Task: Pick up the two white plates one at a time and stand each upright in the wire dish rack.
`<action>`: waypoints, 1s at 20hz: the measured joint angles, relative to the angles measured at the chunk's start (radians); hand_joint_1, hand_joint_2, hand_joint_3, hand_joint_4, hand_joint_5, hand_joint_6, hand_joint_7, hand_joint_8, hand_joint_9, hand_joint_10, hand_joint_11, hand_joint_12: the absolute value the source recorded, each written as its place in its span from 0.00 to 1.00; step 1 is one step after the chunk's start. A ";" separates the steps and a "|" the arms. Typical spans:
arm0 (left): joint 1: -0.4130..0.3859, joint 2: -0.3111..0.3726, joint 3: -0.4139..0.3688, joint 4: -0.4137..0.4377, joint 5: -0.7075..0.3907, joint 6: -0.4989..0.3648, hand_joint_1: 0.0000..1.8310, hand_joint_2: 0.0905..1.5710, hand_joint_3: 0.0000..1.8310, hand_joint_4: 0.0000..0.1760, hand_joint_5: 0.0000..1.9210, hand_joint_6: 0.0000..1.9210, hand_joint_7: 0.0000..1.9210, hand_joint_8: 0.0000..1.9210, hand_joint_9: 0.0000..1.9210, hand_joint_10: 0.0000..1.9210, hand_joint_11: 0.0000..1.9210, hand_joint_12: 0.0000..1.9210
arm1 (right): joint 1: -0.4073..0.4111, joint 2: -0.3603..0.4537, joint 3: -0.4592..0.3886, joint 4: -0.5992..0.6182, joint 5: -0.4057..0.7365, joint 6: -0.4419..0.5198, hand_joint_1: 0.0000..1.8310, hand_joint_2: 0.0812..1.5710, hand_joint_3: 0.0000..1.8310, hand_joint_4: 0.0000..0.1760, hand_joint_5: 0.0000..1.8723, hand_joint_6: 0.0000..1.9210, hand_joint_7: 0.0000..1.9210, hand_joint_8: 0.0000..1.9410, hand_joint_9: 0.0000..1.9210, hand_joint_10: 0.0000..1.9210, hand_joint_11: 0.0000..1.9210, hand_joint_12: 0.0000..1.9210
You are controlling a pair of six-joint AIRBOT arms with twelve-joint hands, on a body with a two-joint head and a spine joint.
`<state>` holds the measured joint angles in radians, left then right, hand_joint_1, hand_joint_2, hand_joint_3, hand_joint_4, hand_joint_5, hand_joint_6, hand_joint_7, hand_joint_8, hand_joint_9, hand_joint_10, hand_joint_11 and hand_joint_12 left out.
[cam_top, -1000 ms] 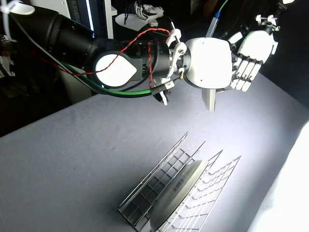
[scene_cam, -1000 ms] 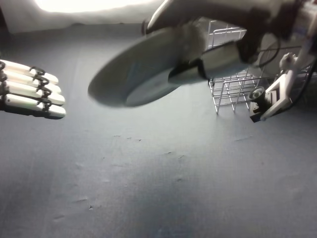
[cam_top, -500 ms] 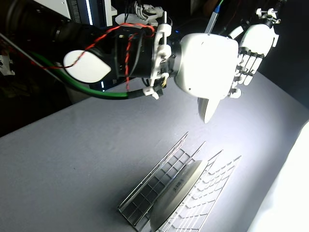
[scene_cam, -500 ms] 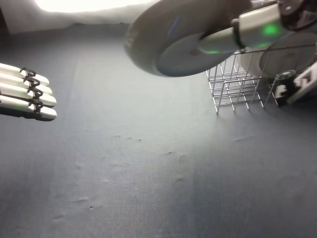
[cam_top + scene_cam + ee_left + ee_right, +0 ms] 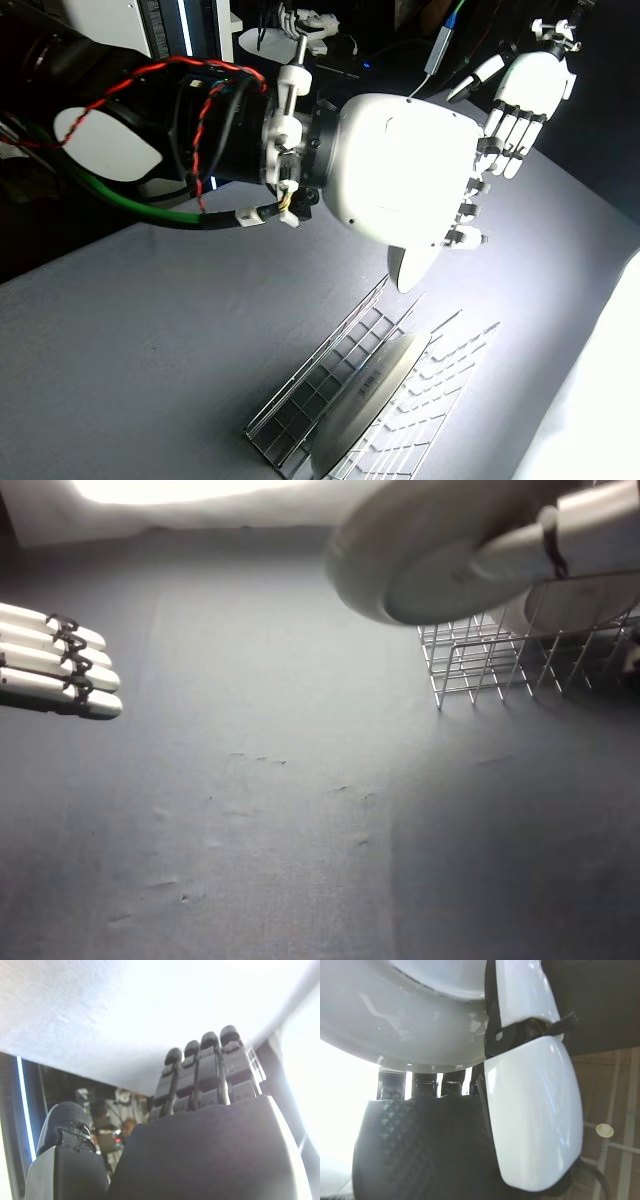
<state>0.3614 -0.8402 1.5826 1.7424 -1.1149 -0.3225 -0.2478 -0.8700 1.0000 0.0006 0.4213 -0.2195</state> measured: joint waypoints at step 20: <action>-0.099 -0.031 -0.002 0.049 -0.025 -0.012 0.00 0.66 0.00 0.00 0.02 0.00 0.00 0.00 0.00 0.00 0.00 0.00 | -0.228 -0.019 0.166 -0.024 0.121 -0.029 0.76 0.67 0.00 0.00 0.53 0.49 0.60 0.33 0.49 0.57 0.36 0.68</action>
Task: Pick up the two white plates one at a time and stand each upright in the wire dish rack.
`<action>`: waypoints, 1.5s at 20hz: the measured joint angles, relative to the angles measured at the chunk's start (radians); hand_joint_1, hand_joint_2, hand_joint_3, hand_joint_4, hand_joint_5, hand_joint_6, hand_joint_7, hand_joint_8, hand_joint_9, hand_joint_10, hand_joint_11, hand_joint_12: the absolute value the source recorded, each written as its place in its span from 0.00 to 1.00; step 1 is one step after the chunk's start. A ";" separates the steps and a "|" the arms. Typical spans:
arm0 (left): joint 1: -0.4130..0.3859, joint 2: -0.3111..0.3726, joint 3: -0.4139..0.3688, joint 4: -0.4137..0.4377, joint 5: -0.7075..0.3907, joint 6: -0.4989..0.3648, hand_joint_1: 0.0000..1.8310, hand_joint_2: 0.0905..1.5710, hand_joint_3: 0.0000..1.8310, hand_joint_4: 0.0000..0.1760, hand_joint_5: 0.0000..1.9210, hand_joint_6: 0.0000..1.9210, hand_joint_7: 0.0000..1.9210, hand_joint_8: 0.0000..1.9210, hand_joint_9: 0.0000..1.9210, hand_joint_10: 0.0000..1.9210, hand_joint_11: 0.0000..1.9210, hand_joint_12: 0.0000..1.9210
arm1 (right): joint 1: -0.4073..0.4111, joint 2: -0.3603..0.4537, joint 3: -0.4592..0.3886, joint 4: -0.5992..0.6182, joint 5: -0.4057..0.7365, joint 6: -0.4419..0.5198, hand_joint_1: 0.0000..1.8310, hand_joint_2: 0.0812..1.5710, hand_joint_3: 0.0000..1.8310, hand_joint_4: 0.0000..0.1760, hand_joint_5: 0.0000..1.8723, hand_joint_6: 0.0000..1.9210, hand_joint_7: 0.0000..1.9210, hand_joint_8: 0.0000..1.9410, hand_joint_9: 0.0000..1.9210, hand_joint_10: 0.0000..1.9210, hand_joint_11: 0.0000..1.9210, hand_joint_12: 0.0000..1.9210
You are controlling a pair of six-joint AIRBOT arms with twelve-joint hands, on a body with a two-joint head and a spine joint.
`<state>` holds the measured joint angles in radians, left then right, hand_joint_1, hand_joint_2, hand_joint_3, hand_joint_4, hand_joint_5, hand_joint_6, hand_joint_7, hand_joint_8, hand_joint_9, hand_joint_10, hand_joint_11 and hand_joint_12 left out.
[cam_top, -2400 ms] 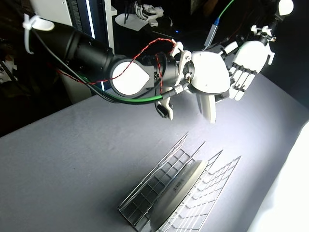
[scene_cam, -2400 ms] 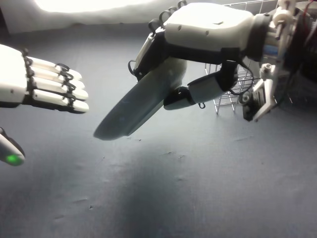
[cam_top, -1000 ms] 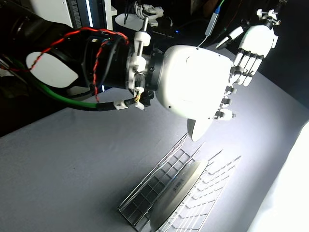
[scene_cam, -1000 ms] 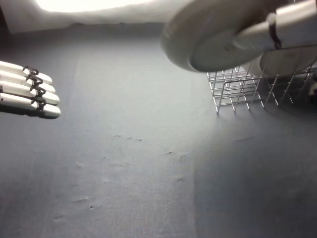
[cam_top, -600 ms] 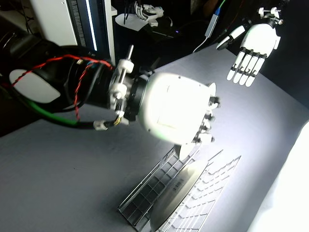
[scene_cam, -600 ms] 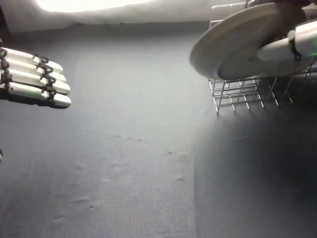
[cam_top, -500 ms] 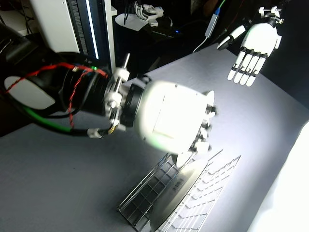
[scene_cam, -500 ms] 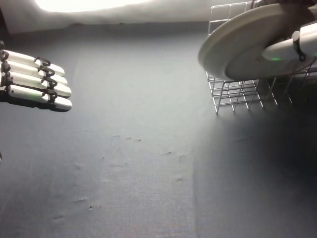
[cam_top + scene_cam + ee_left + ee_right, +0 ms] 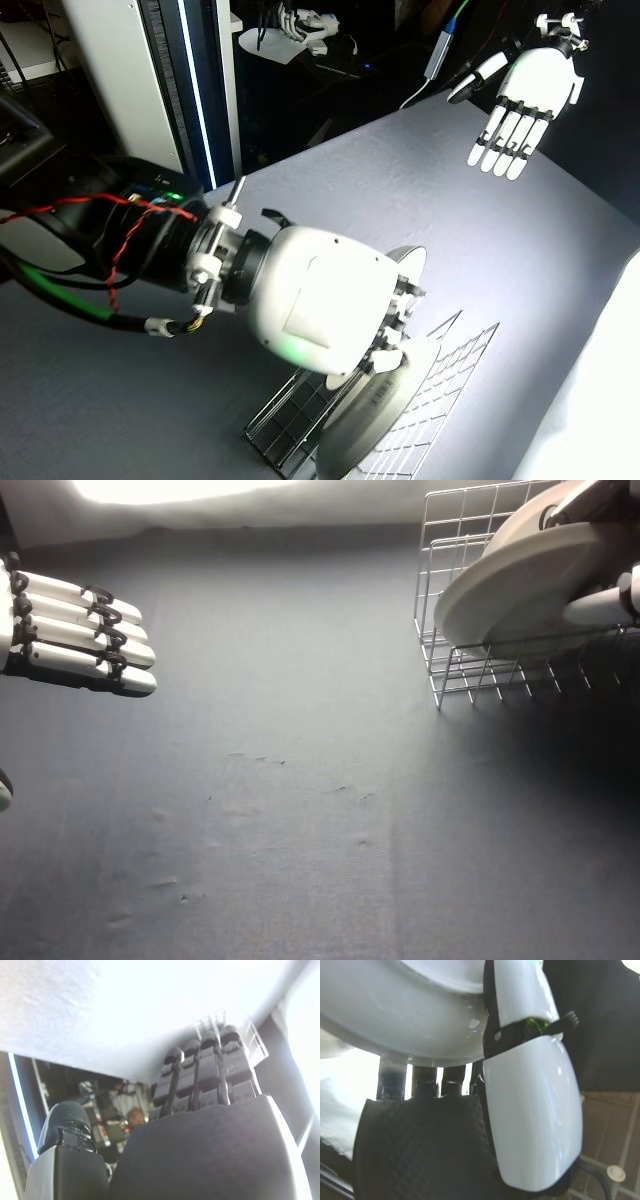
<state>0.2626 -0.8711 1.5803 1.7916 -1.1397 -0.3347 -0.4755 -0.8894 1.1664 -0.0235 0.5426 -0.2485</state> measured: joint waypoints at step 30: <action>0.000 -0.006 -0.012 0.000 0.000 0.000 0.00 0.65 0.00 0.00 0.01 0.00 0.00 0.00 0.00 0.00 0.00 0.00 | 0.077 -0.011 0.013 -0.128 0.039 -0.023 0.69 0.61 0.00 0.00 0.42 0.00 0.43 0.00 0.41 0.00 0.23 0.44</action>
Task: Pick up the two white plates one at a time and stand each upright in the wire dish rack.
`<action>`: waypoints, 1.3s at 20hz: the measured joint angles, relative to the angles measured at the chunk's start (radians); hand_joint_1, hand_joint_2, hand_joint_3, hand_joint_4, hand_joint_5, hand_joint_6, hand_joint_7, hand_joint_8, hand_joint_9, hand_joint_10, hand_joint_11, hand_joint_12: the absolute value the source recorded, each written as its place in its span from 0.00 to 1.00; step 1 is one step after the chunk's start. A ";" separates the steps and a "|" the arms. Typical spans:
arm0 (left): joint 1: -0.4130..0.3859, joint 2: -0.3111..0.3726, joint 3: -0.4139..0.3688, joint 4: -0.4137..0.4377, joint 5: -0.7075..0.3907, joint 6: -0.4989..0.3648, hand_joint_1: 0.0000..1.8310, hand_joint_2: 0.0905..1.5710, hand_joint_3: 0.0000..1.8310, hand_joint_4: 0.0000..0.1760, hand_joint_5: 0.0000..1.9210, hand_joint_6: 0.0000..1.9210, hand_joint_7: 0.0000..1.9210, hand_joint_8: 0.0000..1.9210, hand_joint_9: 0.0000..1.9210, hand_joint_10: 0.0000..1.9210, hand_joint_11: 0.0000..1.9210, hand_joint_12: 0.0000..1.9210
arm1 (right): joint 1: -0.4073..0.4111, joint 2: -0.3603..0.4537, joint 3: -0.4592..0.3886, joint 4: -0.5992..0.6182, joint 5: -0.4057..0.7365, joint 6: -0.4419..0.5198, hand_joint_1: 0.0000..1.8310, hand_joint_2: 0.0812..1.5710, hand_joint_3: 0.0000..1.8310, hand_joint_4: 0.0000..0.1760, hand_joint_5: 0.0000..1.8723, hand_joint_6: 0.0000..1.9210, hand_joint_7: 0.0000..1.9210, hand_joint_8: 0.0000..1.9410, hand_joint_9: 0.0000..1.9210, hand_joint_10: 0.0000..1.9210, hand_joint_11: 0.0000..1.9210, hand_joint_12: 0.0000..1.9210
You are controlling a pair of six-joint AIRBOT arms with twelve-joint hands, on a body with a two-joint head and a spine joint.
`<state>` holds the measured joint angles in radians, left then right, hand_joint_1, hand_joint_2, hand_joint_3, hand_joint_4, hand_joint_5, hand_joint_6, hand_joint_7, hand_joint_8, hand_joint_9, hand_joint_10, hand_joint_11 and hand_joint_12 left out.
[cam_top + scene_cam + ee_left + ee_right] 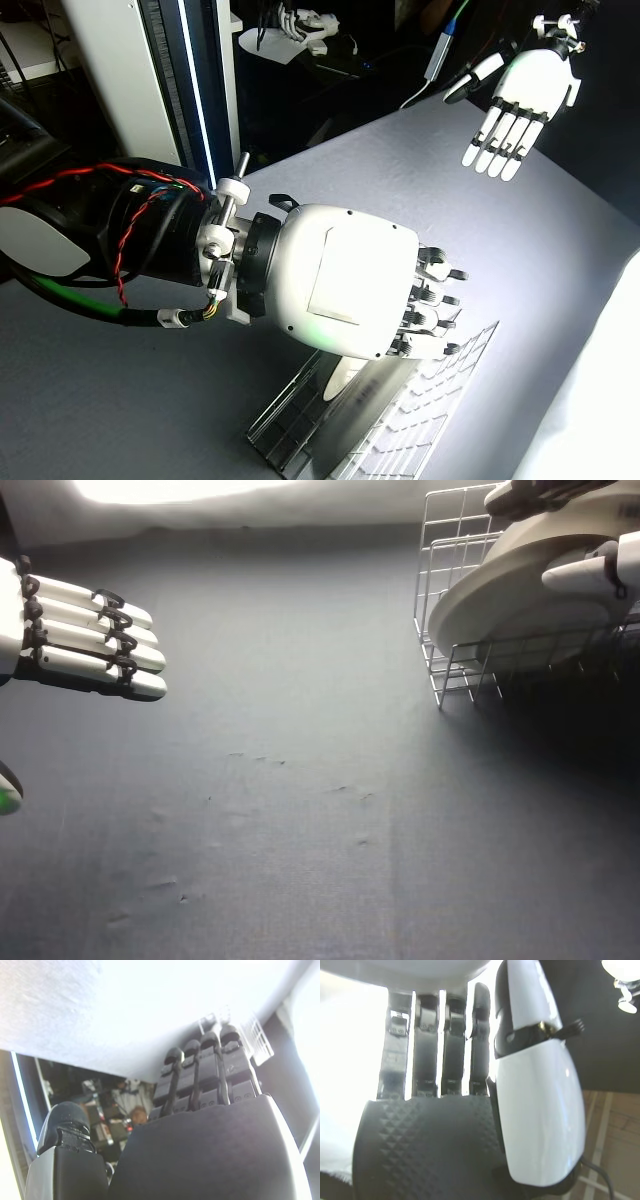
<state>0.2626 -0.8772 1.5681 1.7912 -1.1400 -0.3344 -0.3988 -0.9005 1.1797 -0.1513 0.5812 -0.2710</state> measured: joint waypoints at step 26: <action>-0.071 0.034 -0.084 -0.012 -0.087 0.077 0.00 0.65 0.00 0.00 0.03 0.01 0.01 0.00 0.00 0.00 0.00 0.00 | 0.066 0.013 -0.066 -0.915 0.340 -0.043 0.65 0.63 0.00 0.00 0.41 0.00 0.41 0.00 0.39 0.00 0.21 0.46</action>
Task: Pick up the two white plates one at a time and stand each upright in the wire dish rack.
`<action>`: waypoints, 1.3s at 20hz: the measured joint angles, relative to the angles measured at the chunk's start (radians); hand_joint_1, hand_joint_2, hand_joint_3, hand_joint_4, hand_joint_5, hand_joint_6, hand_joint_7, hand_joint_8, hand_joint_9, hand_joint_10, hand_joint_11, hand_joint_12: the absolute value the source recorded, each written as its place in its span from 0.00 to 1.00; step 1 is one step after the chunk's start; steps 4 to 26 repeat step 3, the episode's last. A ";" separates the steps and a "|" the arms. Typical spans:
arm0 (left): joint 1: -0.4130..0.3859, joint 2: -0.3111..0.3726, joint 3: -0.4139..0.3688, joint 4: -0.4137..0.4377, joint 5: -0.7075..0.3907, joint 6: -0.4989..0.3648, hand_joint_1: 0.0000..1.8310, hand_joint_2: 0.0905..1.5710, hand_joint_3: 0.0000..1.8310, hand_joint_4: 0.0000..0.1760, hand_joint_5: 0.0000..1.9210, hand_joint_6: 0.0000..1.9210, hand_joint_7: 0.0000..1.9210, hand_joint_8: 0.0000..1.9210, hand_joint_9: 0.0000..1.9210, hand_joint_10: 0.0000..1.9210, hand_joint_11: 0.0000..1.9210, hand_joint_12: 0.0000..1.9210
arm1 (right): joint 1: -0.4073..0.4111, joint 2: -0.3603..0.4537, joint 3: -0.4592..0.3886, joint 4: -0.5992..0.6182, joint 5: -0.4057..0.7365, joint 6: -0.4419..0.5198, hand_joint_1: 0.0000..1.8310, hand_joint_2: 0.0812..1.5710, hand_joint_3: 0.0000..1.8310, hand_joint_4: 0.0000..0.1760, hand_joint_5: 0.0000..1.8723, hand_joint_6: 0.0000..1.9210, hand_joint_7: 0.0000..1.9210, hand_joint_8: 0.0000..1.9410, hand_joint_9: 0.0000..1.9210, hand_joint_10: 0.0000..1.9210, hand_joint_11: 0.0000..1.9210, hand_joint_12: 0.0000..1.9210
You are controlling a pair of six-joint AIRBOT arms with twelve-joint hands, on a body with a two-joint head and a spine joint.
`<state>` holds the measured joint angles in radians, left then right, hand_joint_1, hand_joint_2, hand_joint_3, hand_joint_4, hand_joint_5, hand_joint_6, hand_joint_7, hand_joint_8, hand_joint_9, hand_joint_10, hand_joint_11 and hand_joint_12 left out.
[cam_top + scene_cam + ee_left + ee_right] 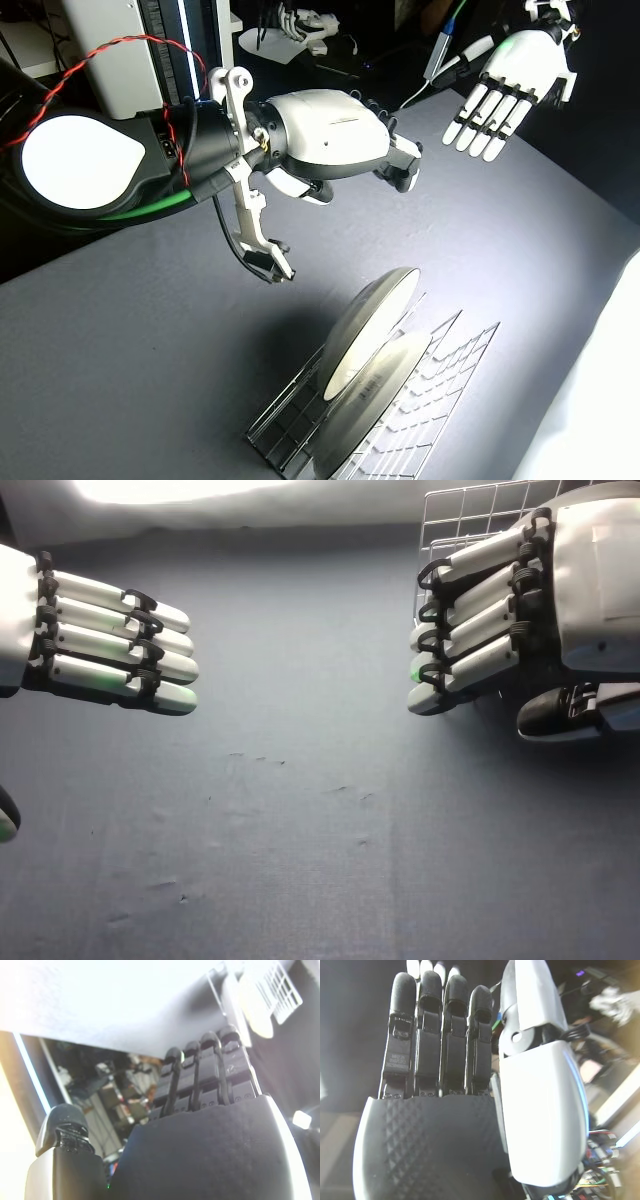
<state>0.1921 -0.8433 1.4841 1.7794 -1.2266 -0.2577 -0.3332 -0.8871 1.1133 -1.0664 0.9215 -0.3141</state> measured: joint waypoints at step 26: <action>-0.015 0.003 -0.017 -0.015 0.006 0.002 0.00 0.66 0.00 0.00 0.03 0.00 0.00 0.00 0.00 0.00 0.00 0.00 | 0.007 0.000 0.013 -0.031 0.016 -0.032 0.65 0.62 0.00 0.00 0.39 0.00 0.41 0.00 0.39 0.00 0.21 0.46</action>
